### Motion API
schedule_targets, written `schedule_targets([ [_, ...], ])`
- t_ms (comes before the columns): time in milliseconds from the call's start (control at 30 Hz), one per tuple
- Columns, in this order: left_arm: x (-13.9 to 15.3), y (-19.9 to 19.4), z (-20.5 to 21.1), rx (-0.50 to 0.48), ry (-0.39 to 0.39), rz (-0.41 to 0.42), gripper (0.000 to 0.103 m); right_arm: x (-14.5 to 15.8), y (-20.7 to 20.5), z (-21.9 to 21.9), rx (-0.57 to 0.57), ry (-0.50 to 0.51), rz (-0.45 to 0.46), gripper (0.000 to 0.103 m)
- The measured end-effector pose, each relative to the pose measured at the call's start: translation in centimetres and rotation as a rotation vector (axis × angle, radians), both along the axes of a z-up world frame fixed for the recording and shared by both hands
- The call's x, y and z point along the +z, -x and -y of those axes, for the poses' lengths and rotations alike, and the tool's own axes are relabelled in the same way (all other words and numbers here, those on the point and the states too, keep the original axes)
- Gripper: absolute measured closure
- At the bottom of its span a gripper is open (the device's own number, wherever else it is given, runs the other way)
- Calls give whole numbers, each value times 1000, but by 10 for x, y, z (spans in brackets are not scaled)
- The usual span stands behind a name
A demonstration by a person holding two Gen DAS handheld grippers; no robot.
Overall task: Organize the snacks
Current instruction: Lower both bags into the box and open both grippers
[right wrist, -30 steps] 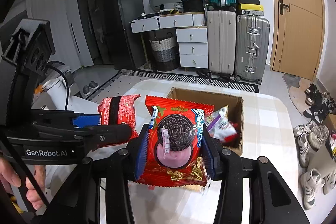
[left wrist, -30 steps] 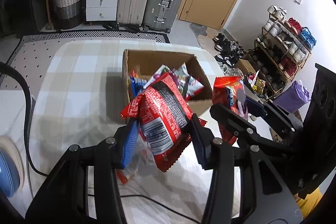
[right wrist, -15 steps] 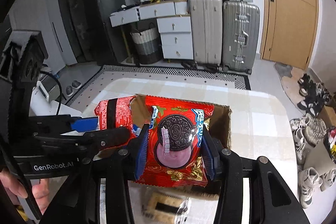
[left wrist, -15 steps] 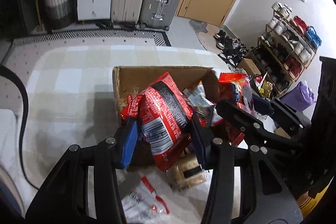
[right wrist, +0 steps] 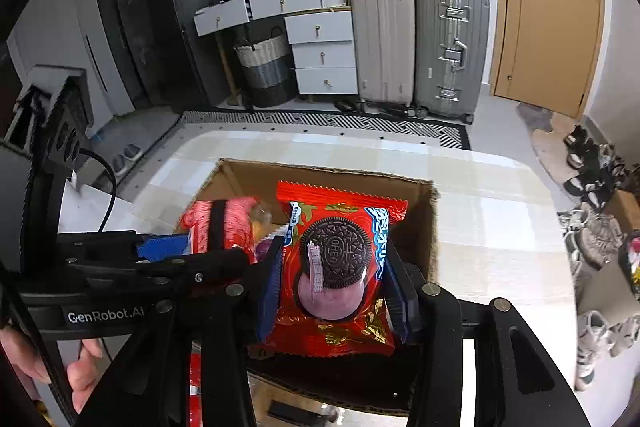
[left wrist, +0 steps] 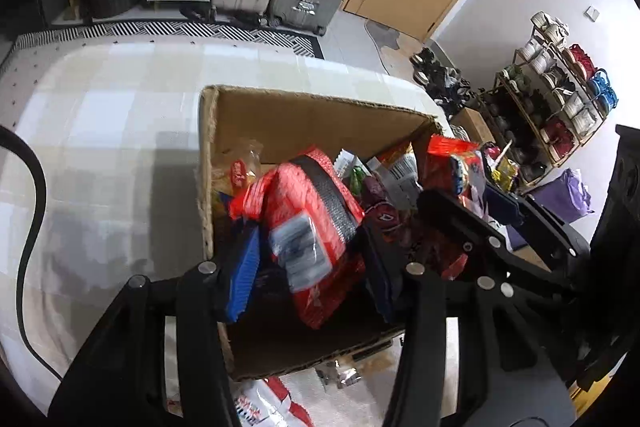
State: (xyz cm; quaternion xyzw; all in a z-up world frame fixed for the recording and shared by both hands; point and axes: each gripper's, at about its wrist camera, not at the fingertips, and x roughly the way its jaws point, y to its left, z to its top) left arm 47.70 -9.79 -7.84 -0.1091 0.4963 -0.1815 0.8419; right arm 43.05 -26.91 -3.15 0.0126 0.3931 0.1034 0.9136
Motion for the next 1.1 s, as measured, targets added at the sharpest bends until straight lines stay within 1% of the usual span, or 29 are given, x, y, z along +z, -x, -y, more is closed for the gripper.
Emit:
schedule_targets([
  [67,-1,-4,3,6,5,1,55,1,1,1,5,7,3,58],
  [167,-4,-8,3,22,9,-15,48,2,4,4,-2,9,7,58],
  [300,-7,-13,6,36,-1,-28,48,1,0,7,4,8,-15,58],
  [367,-4,-10,8,32,-3,-38,44,-1,0,9,-16,20,-14,58],
  [400,-3,-7,10,23,5,-36,35,-3,-3,11,-25,23,-25,58],
  [467,4,-2,14,-10,56,-24,5,-10,-8,15,-32,-8,-58,58],
  [500,6,0,13,-7,47,-16,1,-13,-10,18,-29,-29,-67,58],
  [533,9,1,16,9,7,1,1,-13,-10,19,-32,-37,-71,58],
  [600,10,0,18,4,11,-6,1,-14,-9,17,-33,-39,-63,58],
  [633,7,-1,18,7,15,-23,1,-15,-9,16,-28,-41,-68,58],
  [800,9,5,20,10,22,-12,1,-15,-9,14,-38,-1,-62,56],
  [867,11,9,18,21,31,-1,1,-14,-7,14,-43,0,-64,48],
  [1000,15,17,12,27,48,-5,1,-6,0,12,-27,11,-32,39],
  [1067,17,21,9,29,55,-8,1,-1,4,13,-41,38,-5,27],
  [1100,19,23,7,32,68,-8,1,1,6,13,-41,45,10,24],
])
